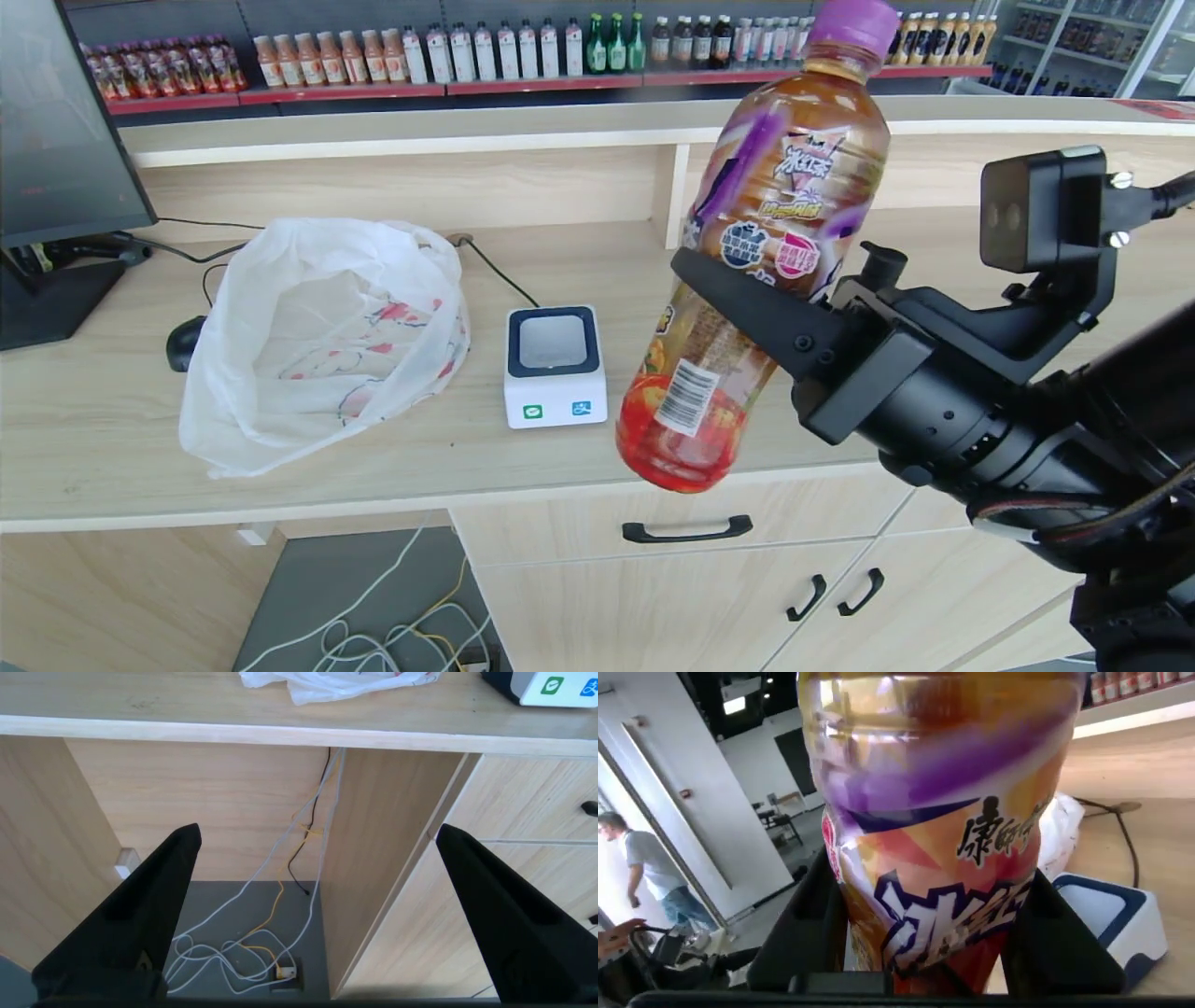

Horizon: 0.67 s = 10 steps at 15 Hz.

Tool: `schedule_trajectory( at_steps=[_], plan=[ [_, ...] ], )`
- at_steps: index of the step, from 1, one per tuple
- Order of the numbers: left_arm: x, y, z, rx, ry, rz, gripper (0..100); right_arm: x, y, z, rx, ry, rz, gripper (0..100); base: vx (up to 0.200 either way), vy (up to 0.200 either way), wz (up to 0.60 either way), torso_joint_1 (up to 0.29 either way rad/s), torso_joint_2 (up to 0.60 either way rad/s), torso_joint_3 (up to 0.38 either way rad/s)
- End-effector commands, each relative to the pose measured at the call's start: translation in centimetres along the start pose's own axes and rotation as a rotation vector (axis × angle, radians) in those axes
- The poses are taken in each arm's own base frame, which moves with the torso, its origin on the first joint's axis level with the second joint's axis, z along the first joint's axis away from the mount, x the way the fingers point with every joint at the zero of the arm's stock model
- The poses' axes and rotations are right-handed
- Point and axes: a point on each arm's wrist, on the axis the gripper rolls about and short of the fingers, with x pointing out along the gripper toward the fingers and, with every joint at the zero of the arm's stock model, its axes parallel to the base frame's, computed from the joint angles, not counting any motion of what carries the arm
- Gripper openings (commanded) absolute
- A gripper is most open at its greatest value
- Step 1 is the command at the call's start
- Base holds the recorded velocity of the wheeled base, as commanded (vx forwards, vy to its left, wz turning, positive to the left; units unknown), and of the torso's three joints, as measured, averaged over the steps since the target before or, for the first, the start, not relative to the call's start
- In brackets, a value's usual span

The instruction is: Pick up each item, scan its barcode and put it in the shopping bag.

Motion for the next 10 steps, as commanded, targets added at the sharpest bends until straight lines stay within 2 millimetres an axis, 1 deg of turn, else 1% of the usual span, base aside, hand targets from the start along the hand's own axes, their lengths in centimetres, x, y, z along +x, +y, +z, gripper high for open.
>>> schedule_trajectory(
  at_steps=[1,3,6,8,10],
  plan=[
    [0.0,0.0,0.0,0.000,-0.001,0.000,100,0.2,-0.8,-1.3,-0.055,0.019,-0.071,0,0.000,0.000,0.00,0.000,0.00,0.000],
    [0.0,0.0,0.0,0.000,-0.001,0.000,100,0.1,-1.9,-1.6,-0.153,0.014,-0.172,0,0.000,0.000,0.00,0.000,0.00,0.000],
    [0.0,0.0,0.0,0.000,-0.001,0.000,100,-0.2,-2.8,-1.3,-0.300,-0.006,-0.332,0,0.000,0.000,0.00,0.000,0.00,0.000],
    [0.0,0.0,0.0,0.000,-0.001,0.000,100,-0.3,-3.0,-1.2,-0.404,0.002,-0.386,0,0.000,0.000,0.00,0.000,0.00,0.000],
    [0.0,0.0,0.0,0.000,-0.001,0.000,100,-0.6,-3.8,-0.9,-0.492,0.007,-0.458,0,0.000,0.000,0.00,0.000,0.00,0.000]
  ],
)
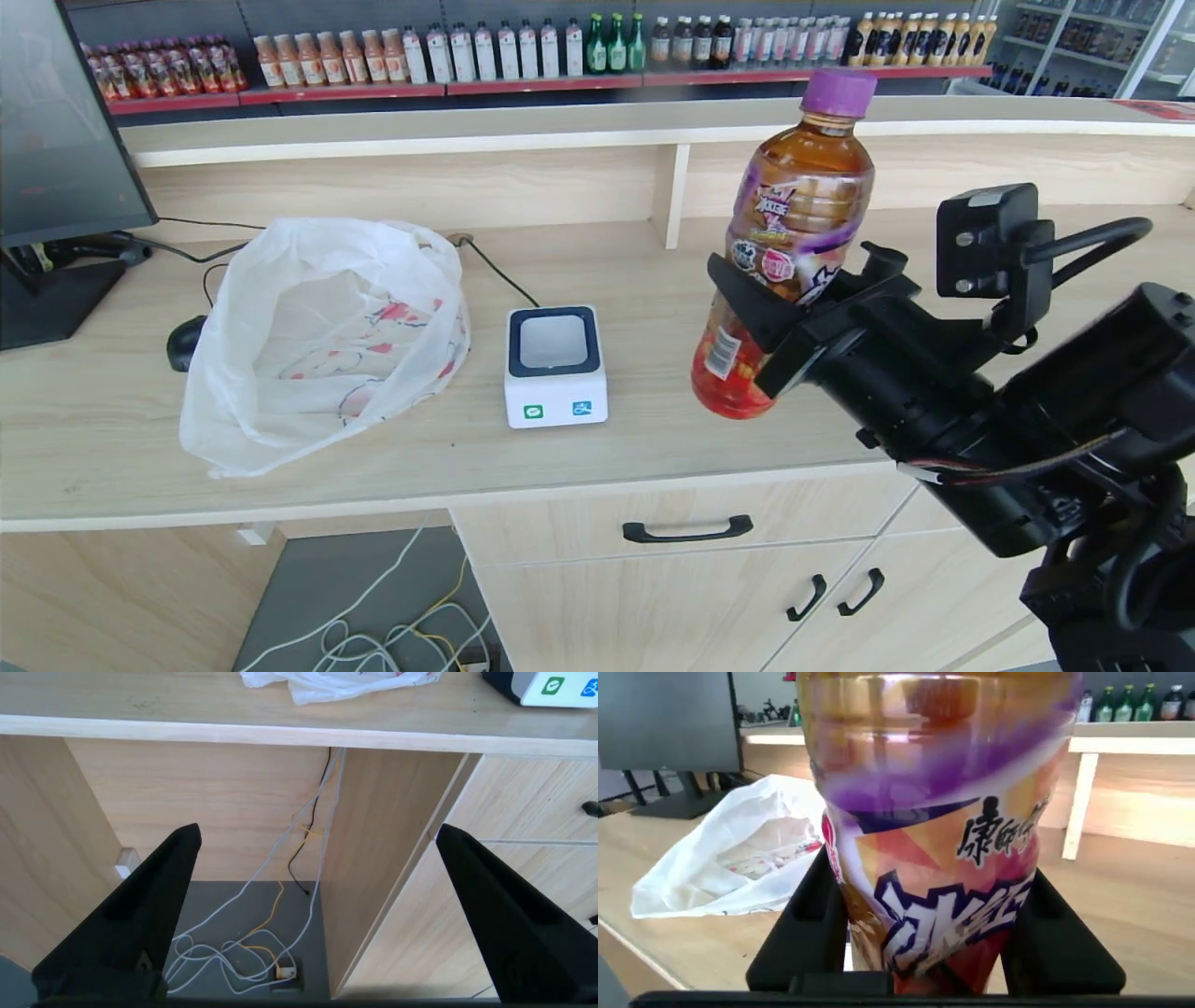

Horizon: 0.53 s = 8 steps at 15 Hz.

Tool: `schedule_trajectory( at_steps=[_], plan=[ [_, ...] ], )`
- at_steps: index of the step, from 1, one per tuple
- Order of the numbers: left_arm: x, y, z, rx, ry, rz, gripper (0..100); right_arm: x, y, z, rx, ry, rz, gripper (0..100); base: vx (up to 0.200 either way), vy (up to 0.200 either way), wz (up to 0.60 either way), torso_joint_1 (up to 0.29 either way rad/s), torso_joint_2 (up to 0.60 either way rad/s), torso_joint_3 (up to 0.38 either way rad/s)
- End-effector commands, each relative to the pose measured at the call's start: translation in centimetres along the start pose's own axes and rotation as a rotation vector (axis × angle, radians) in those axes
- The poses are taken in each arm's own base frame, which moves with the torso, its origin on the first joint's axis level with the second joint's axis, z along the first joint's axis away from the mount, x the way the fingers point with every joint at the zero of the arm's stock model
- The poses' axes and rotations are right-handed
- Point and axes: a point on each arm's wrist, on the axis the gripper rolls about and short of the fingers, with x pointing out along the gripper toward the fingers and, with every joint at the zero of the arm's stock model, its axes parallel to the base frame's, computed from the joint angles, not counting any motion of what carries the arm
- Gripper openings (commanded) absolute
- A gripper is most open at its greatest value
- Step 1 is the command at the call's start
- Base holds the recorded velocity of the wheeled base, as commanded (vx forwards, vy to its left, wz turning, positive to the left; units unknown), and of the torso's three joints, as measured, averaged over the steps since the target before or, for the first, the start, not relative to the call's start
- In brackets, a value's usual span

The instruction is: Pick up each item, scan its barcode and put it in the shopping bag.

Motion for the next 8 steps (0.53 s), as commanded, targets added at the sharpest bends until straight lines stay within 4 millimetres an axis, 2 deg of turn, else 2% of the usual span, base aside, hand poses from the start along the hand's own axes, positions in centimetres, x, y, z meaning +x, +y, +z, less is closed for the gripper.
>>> schedule_trajectory(
  at_steps=[1,3,5,8],
  plan=[
    [0.00,0.00,0.00,0.000,-0.001,0.000,100,0.02,-0.68,-0.15,-0.039,0.007,-0.070,0,0.000,0.000,0.00,0.000,0.00,0.000],
    [0.00,0.00,0.00,0.000,-0.001,0.000,100,-0.01,-0.89,-0.16,-0.055,0.017,-0.165,0,0.000,0.000,0.00,0.000,0.00,0.000],
    [0.00,0.00,0.00,0.000,-0.001,0.000,100,0.13,-0.93,-0.25,-0.066,0.019,-0.186,0,0.000,0.000,0.00,0.000,0.00,0.000],
    [0.00,0.00,0.00,0.000,-0.001,0.000,100,-0.08,-0.82,-0.94,-0.075,0.048,-0.194,0,0.000,0.200,0.00,0.002,0.00,0.004]
  ],
)
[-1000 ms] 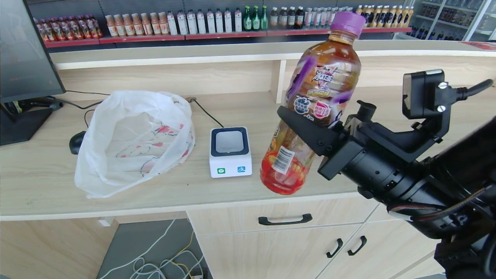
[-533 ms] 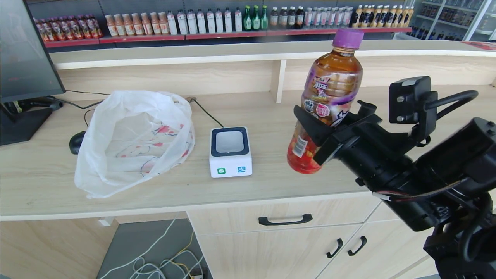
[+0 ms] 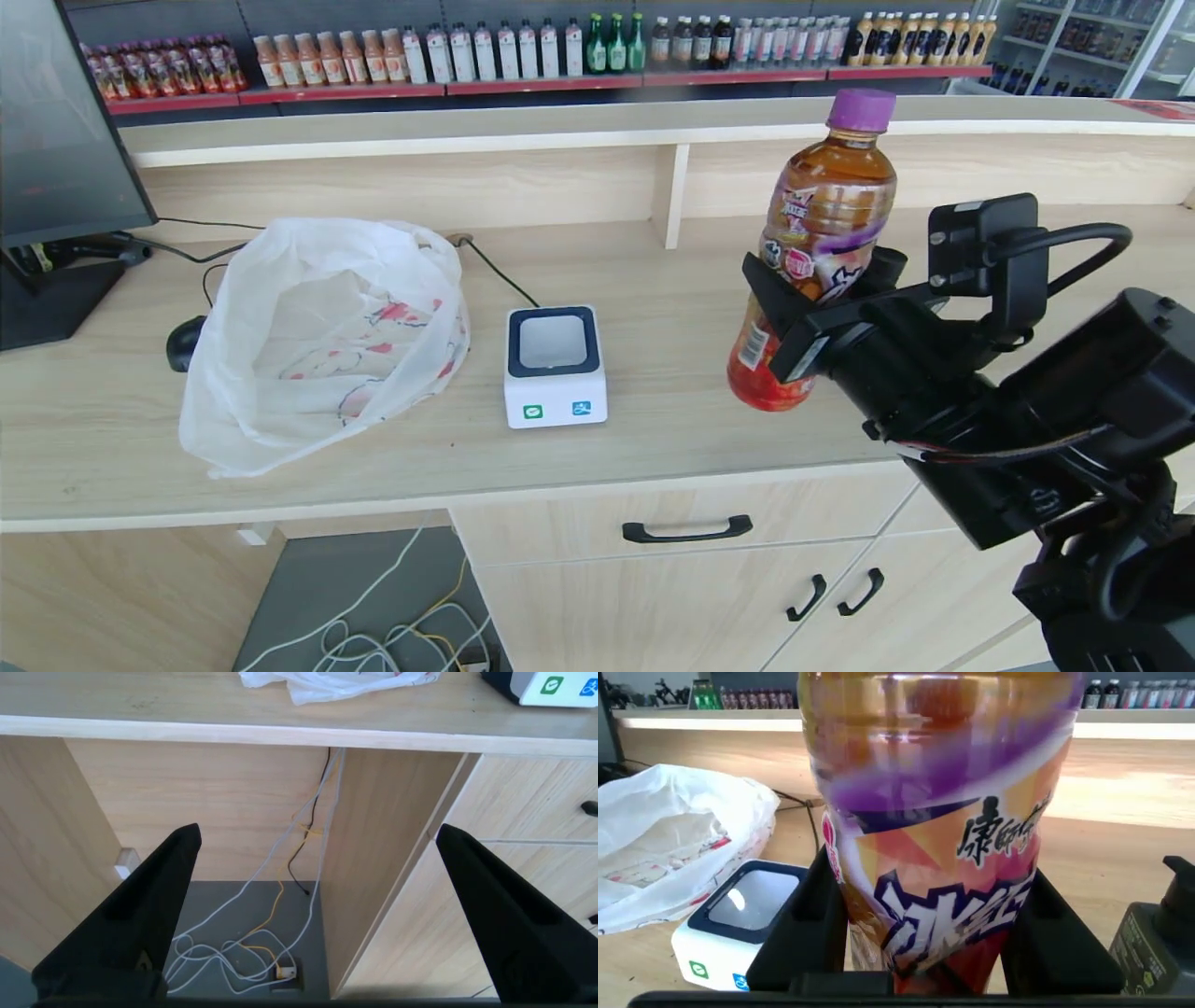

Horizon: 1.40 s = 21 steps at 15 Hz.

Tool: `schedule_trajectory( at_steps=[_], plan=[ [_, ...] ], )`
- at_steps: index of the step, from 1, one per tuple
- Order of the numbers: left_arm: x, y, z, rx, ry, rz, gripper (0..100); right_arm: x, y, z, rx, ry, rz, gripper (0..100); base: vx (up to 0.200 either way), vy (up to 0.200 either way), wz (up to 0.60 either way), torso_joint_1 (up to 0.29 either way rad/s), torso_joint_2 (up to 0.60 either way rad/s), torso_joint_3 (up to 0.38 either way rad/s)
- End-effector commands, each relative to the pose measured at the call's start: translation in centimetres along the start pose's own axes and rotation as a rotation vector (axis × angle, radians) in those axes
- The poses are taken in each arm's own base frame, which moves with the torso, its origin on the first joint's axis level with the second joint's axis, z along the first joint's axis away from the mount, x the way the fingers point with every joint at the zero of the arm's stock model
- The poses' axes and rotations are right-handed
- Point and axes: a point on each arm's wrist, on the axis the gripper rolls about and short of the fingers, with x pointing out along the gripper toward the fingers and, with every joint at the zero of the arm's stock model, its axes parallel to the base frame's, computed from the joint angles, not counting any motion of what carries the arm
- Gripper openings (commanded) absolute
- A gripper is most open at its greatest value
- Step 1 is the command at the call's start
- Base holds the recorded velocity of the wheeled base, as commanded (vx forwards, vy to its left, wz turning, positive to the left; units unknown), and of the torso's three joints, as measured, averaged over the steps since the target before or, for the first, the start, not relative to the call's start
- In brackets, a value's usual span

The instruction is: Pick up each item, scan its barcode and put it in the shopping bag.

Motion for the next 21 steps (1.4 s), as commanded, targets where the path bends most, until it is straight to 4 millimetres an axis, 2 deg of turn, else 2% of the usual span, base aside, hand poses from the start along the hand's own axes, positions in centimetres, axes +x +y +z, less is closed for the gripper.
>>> schedule_trajectory(
  at_steps=[1,9,12,16,21],
  plan=[
    [0.0,0.0,0.0,0.000,-0.001,0.000,100,-0.2,0.0,-0.5,-0.005,0.019,0.001,0,0.000,0.200,0.00,0.007,0.00,-0.002],
    [0.0,0.0,0.0,0.000,-0.001,0.000,100,-0.9,0.0,-0.9,-0.011,0.036,0.016,0,0.000,0.200,0.00,0.001,0.00,0.002],
    [0.0,0.0,0.0,0.000,-0.001,0.000,100,-0.7,-0.2,0.1,-0.079,0.003,0.017,0,0.000,0.000,0.00,0.000,0.00,0.000],
    [0.0,0.0,0.0,0.000,-0.001,0.000,100,0.0,0.1,-0.1,-0.224,-0.009,0.019,0,0.000,0.000,0.00,0.000,0.00,0.000],
    [0.0,0.0,0.0,0.000,-0.001,0.000,100,0.9,0.0,0.6,-0.303,-0.047,0.004,0,0.000,0.000,0.00,0.000,0.00,0.000]
  ],
)
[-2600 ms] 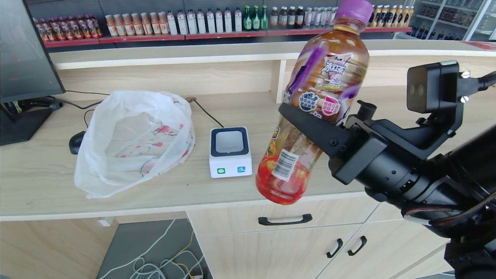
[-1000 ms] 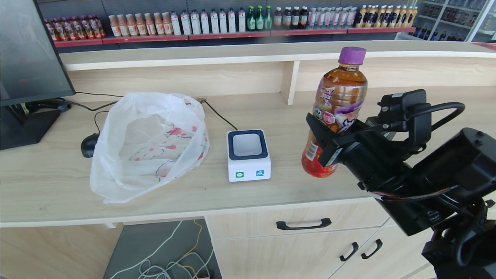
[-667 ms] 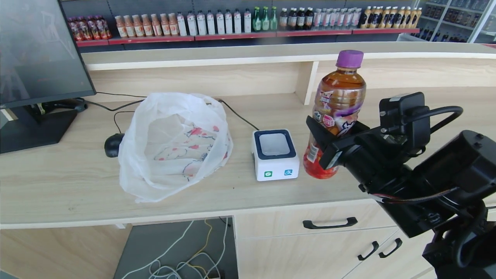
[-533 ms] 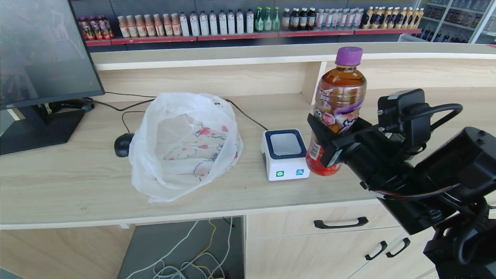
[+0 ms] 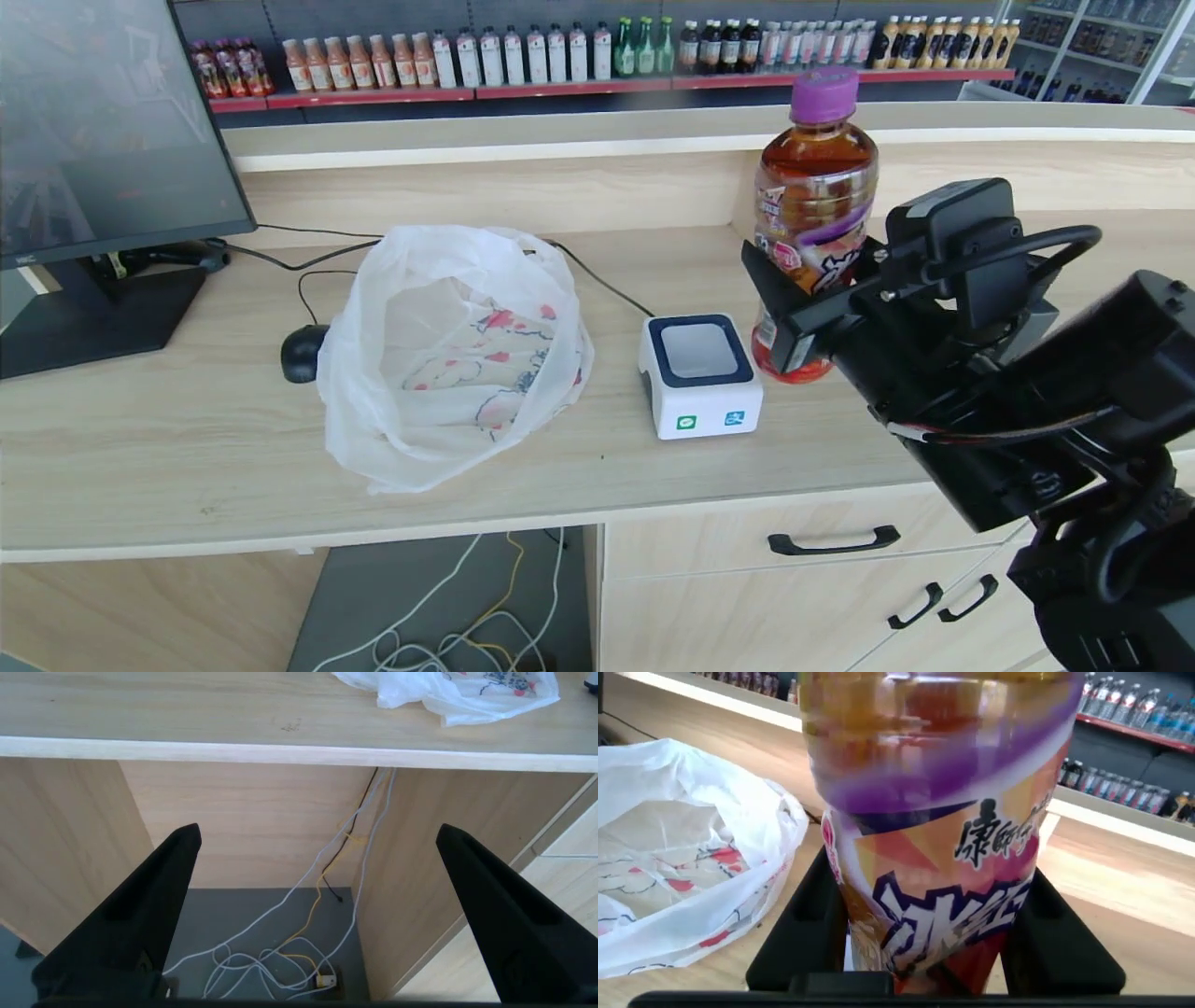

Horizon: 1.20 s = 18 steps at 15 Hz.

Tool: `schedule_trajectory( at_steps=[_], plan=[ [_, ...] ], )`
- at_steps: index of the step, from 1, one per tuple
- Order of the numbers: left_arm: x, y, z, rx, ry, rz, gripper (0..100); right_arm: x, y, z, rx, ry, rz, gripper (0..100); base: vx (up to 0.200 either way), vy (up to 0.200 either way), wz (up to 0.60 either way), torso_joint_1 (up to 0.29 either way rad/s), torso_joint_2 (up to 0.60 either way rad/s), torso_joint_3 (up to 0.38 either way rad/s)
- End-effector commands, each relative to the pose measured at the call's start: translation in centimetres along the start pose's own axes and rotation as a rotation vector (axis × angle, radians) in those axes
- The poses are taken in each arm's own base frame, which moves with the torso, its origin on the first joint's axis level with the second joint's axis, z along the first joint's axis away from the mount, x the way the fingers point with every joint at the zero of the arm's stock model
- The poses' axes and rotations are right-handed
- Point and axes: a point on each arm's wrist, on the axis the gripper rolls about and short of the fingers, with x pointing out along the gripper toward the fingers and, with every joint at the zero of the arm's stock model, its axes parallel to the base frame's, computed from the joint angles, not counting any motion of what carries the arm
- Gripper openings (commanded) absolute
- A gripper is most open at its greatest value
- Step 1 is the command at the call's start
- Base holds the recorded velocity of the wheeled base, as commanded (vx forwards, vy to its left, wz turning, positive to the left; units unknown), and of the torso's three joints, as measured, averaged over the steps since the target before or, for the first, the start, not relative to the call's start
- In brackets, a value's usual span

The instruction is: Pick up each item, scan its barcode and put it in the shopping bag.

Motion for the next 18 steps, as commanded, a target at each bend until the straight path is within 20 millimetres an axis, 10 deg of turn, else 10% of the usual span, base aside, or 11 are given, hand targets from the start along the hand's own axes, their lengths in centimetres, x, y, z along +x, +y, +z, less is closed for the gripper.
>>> schedule_trajectory(
  at_steps=[1,8,18],
  plan=[
    [0.0,0.0,0.0,0.000,0.000,0.000,100,0.6,-0.3,0.1,-0.047,-0.009,-0.012,0,0.000,0.000,0.00,0.000,0.00,0.000],
    [0.0,0.0,0.0,0.000,0.000,0.000,100,5.0,-1.1,0.4,-0.246,-0.114,0.244,0,0.000,0.000,0.00,0.000,0.00,0.000],
    [0.0,0.0,0.0,0.000,0.000,0.000,100,6.3,-2.6,-2.4,-0.512,-0.276,0.440,0,0.000,0.000,0.00,0.000,0.00,0.000]
  ],
)
